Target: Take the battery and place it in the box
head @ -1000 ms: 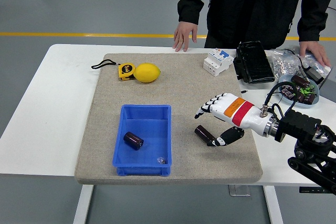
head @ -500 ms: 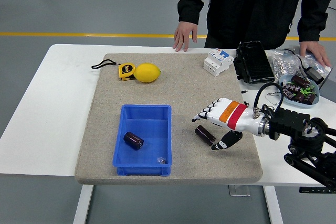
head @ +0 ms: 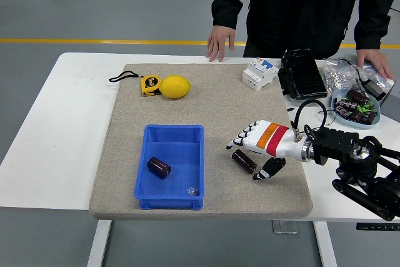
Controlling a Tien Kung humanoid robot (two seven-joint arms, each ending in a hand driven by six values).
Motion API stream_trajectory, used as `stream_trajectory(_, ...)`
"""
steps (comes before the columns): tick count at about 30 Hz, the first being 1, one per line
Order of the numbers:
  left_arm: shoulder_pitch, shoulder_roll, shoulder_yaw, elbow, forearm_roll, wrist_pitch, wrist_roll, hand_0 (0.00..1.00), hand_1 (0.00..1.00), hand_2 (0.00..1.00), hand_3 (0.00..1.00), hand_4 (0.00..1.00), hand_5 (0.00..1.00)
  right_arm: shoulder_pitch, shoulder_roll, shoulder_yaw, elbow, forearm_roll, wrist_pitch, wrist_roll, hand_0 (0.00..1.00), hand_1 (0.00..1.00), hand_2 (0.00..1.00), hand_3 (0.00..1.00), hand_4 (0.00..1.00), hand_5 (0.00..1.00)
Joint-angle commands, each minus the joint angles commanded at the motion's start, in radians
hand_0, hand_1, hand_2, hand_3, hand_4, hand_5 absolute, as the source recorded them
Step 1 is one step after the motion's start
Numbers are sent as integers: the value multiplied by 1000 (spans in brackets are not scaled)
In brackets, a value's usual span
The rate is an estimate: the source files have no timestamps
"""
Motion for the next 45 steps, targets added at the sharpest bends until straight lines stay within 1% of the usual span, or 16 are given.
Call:
stream_trajectory(10, -5, 1, 1, 0, 1, -1, -2, 776, 740, 762, 644, 716, 633, 45, 31, -58, -65, -10, -13, 6, 660, 697, 751, 825, 993, 251)
stream_trajectory(14, -8, 1, 2, 0, -1, 0, -3, 776, 740, 762, 644, 716, 633, 50, 39, -74, -74, -8, -19, 7, 660, 697, 751, 825, 993, 251)
stream_trajectory(15, -8, 1, 3, 0, -2, -1, -3, 776, 740, 762, 645, 715, 631, 50, 41, -77, -78, -8, -20, 7, 651, 686, 741, 814, 978, 245)
stream_trajectory(20, -9, 1, 4, 0, -1, -1, -3, 776, 740, 762, 645, 715, 631, 51, 50, -92, -90, -2, -40, 7, 651, 686, 741, 814, 978, 245)
stream_trajectory(21, -9, 1, 4, 0, -1, -1, -2, 776, 740, 763, 644, 716, 631, 52, 54, -94, -96, 1, -43, 7, 590, 640, 709, 770, 942, 235)
stream_trajectory(26, -10, 0, 5, 0, -1, -2, -2, 776, 740, 763, 644, 716, 631, 53, 63, -99, -108, 10, -56, 9, 590, 640, 709, 770, 942, 235)
stream_trajectory(27, -10, 0, 6, 0, -1, -2, -1, 776, 741, 762, 644, 716, 631, 54, 67, -102, -113, 10, -61, 8, 485, 583, 632, 609, 809, 203)
stream_trajectory(32, -11, 0, 4, 0, 3, -2, 0, 776, 741, 762, 644, 716, 631, 53, 72, -112, -124, 17, -78, 10, 485, 583, 632, 609, 809, 203)
stream_trajectory(33, -11, 0, 5, 0, 1, -2, -1, 776, 741, 763, 645, 717, 631, 52, 74, -113, -126, 19, -80, 11, 394, 488, 552, 521, 720, 150)
stream_trajectory(38, -12, -1, 8, 0, -3, -2, -1, 776, 741, 763, 645, 717, 631, 52, 80, -112, -132, 26, -89, 12, 394, 488, 552, 521, 720, 150)
stream_trajectory(39, -12, -1, 9, 0, -3, -2, -1, 776, 741, 764, 645, 716, 632, 53, 83, -113, -134, 27, -90, 12, 318, 440, 512, 488, 670, 132)
stream_trajectory(44, -10, -1, 6, 0, 1, -2, 0, 776, 741, 764, 645, 716, 632, 52, 79, -104, -132, 29, -94, 13, 318, 440, 512, 488, 670, 132)
stream_trajectory(45, -9, 0, 6, 0, 1, -2, 0, 776, 742, 765, 644, 716, 631, 52, 76, -97, -129, 29, -95, 12, 294, 422, 498, 481, 657, 128)
